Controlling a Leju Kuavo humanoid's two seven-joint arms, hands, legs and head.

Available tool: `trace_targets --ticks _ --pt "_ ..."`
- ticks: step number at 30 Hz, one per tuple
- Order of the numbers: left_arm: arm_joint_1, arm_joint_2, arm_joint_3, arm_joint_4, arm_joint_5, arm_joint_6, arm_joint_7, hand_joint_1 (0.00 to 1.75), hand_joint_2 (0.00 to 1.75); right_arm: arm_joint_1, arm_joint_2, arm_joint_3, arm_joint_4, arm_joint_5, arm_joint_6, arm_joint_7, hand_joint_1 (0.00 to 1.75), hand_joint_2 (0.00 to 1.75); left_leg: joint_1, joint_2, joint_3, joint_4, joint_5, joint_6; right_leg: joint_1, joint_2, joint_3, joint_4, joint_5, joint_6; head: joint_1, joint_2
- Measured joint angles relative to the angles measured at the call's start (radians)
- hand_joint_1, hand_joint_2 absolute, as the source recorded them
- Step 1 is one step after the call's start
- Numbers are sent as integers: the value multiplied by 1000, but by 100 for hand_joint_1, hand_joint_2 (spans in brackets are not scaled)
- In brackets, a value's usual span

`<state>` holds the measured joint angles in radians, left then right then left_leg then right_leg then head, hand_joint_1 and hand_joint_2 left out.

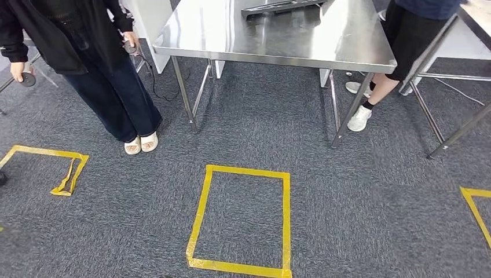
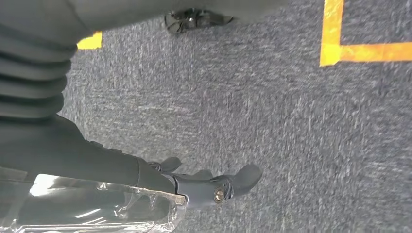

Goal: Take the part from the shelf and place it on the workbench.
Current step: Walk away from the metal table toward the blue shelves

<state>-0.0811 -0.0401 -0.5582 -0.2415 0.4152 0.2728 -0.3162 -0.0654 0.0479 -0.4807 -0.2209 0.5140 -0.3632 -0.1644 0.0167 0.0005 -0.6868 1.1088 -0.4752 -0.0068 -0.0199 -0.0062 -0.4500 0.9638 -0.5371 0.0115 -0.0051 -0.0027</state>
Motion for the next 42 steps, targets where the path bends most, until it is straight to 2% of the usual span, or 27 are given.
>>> trace_targets --ticks 2,3,4,5,7,8,9,12,13,15,17,18,19,20,22,24,26,27,29,32,33,34,35,37,39,40,42 --pt "1 1 0 0 0 0 0 0 0 1 0 -1 0 -2 0 0 0 0 1 -1 -36 127 -75 -6 3 -2 -11 1 8 -6 -3 0" --pt "1 1 -1 0 0 0 0 0 0 3 1 -2 0 -4 0 0 0 0 1 -1 -39 165 -87 -7 5 -3 -15 2 11 -6 -3 0" --pt "1 1 -2 0 -1 0 -1 0 0 5 1 -4 0 -7 0 -1 0 0 1 -1 -25 167 -80 -8 6 -3 -18 4 13 -5 -4 0" --pt "1 2 -3 0 -2 0 -1 0 0 7 0 -5 1 -11 0 -2 0 0 1 -1 8 130 -59 -7 6 -4 -19 6 14 -4 -4 0" --pt "-1 5 -6 0 -5 -5 0 0 0 8 0 -8 3 -20 2 -9 0 0 1 -1 98 0 -19 -1 8 -3 -23 14 14 -1 -4 0" --pt "-2 8 -8 0 -6 -10 2 0 0 8 0 -11 4 -26 3 -13 0 0 0 -2 129 -50 -9 4 10 -2 -27 17 15 2 -3 0" --pt "-3 11 -10 0 -7 -17 5 0 0 8 1 -15 6 -32 4 -19 0 0 -2 -3 144 -79 -9 9 12 -2 -29 20 15 5 -3 0" --pt "-4 20 -14 0 -7 -28 10 0 0 10 1 -27 11 -45 4 -33 0 0 -7 -2 140 -96 -8 29 14 1 -38 24 18 21 -3 0" --pt "-4 22 -15 0 -7 -29 10 0 0 10 1 -30 12 -47 3 -38 0 0 -6 0 138 -101 -3 36 13 1 -49 38 10 24 -2 0" --pt "-5 23 -17 0 -7 -29 9 0 0 11 3 -33 14 -49 1 -43 0 0 -4 5 133 -109 6 50 12 3 -94 124 -33 23 1 0" --pt "-5 24 -20 0 -7 -28 8 0 0 13 5 -38 17 -49 -3 -44 0 0 -5 8 125 -109 11 55 10 4 -161 262 -84 20 3 0" --pt "-4 24 -22 0 -6 -28 7 0 0 15 5 -40 18 -46 -5 -44 0 0 -6 9 122 -109 13 56 8 4 -181 306 -94 23 3 0" --pt "-4 24 -23 0 -5 -28 7 0 0 17 5 -42 20 -42 -9 -43 0 0 -6 9 120 -109 15 55 6 3 -183 312 -89 31 3 0" --pt "-3 24 -24 0 -5 -28 6 0 0 19 6 -43 20 -38 -12 -42 0 0 -5 8 119 -109 17 53 4 3 -164 274 -68 41 3 0" --pt "-4 23 -25 0 -3 -28 5 0 0 19 6 -43 21 -30 -17 -40 0 0 -7 4 118 -107 21 46 -2 9 -90 126 -12 58 3 0" --pt "-5 23 -25 0 -1 -28 4 0 0 17 9 -42 21 -25 -19 -37 0 0 -11 0 115 -106 25 35 0 15 -47 30 18 55 1 0" --pt "-6 23 -25 0 0 -29 3 0 0 18 12 -42 21 -23 -19 -33 0 0 -12 -4 113 -107 31 23 5 14 -47 21 24 40 0 0" --pt "-6 24 -25 0 0 -29 3 0 0 18 13 -42 21 -22 -19 -32 0 0 -10 -4 111 -106 31 17 2 11 -48 20 28 33 0 0" --pt "-5 24 -25 0 1 -29 3 0 0 16 15 -43 21 -21 -19 -32 0 0 -5 -4 93 -71 3 8 -3 5 -49 18 37 15 -2 0" --pt "-5 24 -25 0 2 -29 3 0 0 16 17 -43 21 -20 -20 -30 0 0 -4 -4 15 109 -99 0 -2 -11 -55 18 44 1 -7 0" --pt "-4 24 -25 0 2 -29 3 0 0 16 17 -43 21 -19 -20 -29 0 0 -3 -4 -6 160 -117 -2 0 -18 -57 18 45 0 -7 0" --pt "-4 24 -25 0 3 -29 3 0 0 16 18 -43 21 -17 -20 -27 0 0 -3 -3 -11 179 -115 -3 1 -26 -57 19 45 0 -7 0" --pt "-3 24 -25 0 3 -29 3 0 0 16 18 -43 21 -15 -20 -25 0 0 -3 -1 1 160 -96 -3 2 -33 -57 20 44 0 -7 0" --pt "-4 23 -25 0 4 -22 0 0 0 13 18 -42 21 -12 -20 -20 0 0 0 24 70 33 -35 -2 3 -48 -54 22 42 3 -7 0" --pt "-7 21 -25 -1 4 -8 -5 0 0 11 17 -42 20 -11 -20 -18 0 0 -3 51 120 -71 -3 5 12 -61 -55 27 38 11 -6 0" --pt "-8 18 -25 -1 4 -3 -7 0 0 11 16 -42 20 -12 -20 -18 0 0 -7 55 126 -89 -2 11 16 -69 -56 28 36 17 -5 0" --pt "-7 14 -25 -1 4 2 -9 0 0 10 15 -42 19 -16 -20 -22 0 0 -13 37 119 -94 4 28 16 -83 -57 28 36 27 -3 0"
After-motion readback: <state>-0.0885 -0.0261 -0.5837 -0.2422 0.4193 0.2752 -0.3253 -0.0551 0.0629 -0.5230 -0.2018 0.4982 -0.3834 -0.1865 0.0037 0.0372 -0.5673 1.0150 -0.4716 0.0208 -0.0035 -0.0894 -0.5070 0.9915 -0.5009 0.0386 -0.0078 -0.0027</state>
